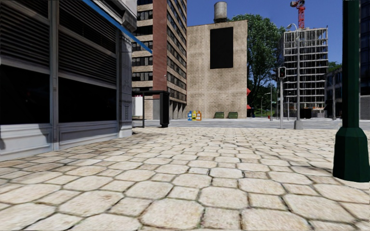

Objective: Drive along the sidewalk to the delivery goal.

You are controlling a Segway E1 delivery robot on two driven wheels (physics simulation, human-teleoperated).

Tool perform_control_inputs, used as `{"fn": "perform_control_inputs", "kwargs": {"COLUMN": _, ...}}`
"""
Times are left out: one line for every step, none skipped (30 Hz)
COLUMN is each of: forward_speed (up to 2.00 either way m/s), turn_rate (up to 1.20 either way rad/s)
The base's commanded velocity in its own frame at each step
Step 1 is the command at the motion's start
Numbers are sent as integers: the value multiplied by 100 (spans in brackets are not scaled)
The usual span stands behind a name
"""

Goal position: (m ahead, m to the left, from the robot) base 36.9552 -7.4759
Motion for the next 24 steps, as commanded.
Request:
{"fn": "perform_control_inputs", "kwargs": {"forward_speed": 200, "turn_rate": 0}}
{"fn": "perform_control_inputs", "kwargs": {"forward_speed": 200, "turn_rate": 0}}
{"fn": "perform_control_inputs", "kwargs": {"forward_speed": 200, "turn_rate": 0}}
{"fn": "perform_control_inputs", "kwargs": {"forward_speed": 200, "turn_rate": 0}}
{"fn": "perform_control_inputs", "kwargs": {"forward_speed": 200, "turn_rate": 0}}
{"fn": "perform_control_inputs", "kwargs": {"forward_speed": 200, "turn_rate": 0}}
{"fn": "perform_control_inputs", "kwargs": {"forward_speed": 200, "turn_rate": 0}}
{"fn": "perform_control_inputs", "kwargs": {"forward_speed": 200, "turn_rate": 0}}
{"fn": "perform_control_inputs", "kwargs": {"forward_speed": 200, "turn_rate": 0}}
{"fn": "perform_control_inputs", "kwargs": {"forward_speed": 200, "turn_rate": 0}}
{"fn": "perform_control_inputs", "kwargs": {"forward_speed": 200, "turn_rate": 0}}
{"fn": "perform_control_inputs", "kwargs": {"forward_speed": 200, "turn_rate": 0}}
{"fn": "perform_control_inputs", "kwargs": {"forward_speed": 200, "turn_rate": 0}}
{"fn": "perform_control_inputs", "kwargs": {"forward_speed": 200, "turn_rate": 0}}
{"fn": "perform_control_inputs", "kwargs": {"forward_speed": 200, "turn_rate": 0}}
{"fn": "perform_control_inputs", "kwargs": {"forward_speed": 200, "turn_rate": 0}}
{"fn": "perform_control_inputs", "kwargs": {"forward_speed": 200, "turn_rate": 0}}
{"fn": "perform_control_inputs", "kwargs": {"forward_speed": 200, "turn_rate": 0}}
{"fn": "perform_control_inputs", "kwargs": {"forward_speed": 200, "turn_rate": 0}}
{"fn": "perform_control_inputs", "kwargs": {"forward_speed": 200, "turn_rate": 0}}
{"fn": "perform_control_inputs", "kwargs": {"forward_speed": 200, "turn_rate": 0}}
{"fn": "perform_control_inputs", "kwargs": {"forward_speed": 200, "turn_rate": 0}}
{"fn": "perform_control_inputs", "kwargs": {"forward_speed": 200, "turn_rate": 0}}
{"fn": "perform_control_inputs", "kwargs": {"forward_speed": 200, "turn_rate": 0}}
